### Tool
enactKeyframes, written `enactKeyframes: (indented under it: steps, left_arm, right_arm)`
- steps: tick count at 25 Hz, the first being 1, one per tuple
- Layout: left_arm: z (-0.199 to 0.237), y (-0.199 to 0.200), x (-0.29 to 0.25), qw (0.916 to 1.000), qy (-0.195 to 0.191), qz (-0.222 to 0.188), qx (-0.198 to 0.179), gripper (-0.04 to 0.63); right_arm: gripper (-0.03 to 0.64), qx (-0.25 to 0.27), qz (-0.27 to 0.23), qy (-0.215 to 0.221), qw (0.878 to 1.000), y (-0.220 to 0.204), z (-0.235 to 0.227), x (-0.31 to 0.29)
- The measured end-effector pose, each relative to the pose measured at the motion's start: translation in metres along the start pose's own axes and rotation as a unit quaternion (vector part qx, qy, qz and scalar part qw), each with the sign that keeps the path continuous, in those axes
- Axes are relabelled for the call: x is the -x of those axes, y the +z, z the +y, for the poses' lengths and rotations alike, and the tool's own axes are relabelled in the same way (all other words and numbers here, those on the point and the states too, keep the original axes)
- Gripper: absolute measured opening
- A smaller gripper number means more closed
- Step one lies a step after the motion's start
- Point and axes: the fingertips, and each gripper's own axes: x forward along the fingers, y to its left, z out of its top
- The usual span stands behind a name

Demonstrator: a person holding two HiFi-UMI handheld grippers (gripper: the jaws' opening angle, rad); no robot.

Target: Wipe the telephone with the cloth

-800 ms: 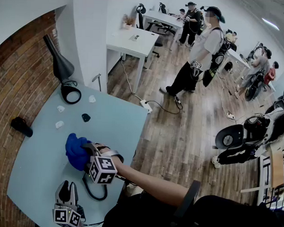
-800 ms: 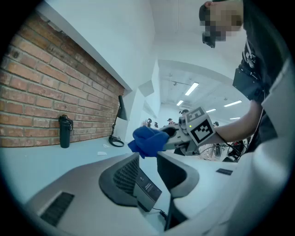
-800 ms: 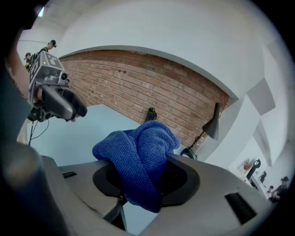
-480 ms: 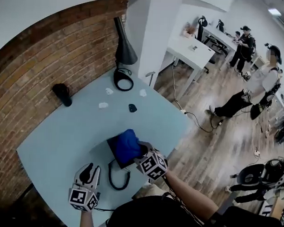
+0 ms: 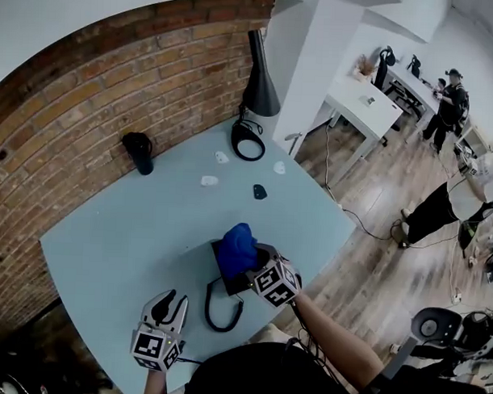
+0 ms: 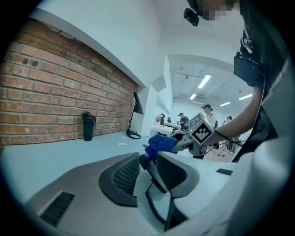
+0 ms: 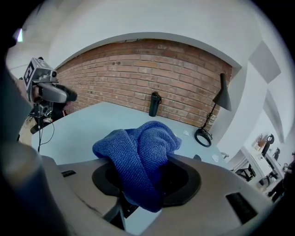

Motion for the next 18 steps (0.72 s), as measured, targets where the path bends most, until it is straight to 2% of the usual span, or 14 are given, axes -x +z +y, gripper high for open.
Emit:
enactKeyframes:
  steps: [14, 18]
  left_arm:
    - [0.014, 0.004, 0.003, 0.9999, 0.011, -0.013, 0.003, 0.144]
    - [0.022, 0.004, 0.004, 0.9996, 0.023, -0.017, 0.009, 0.144]
  right_arm:
    - [0.187, 0.050, 0.058, 0.023, 0.997, -0.002, -0.001, -0.063]
    - [0.187, 0.041, 0.073, 0.035, 0.996, -0.008, 0.001, -0.074]
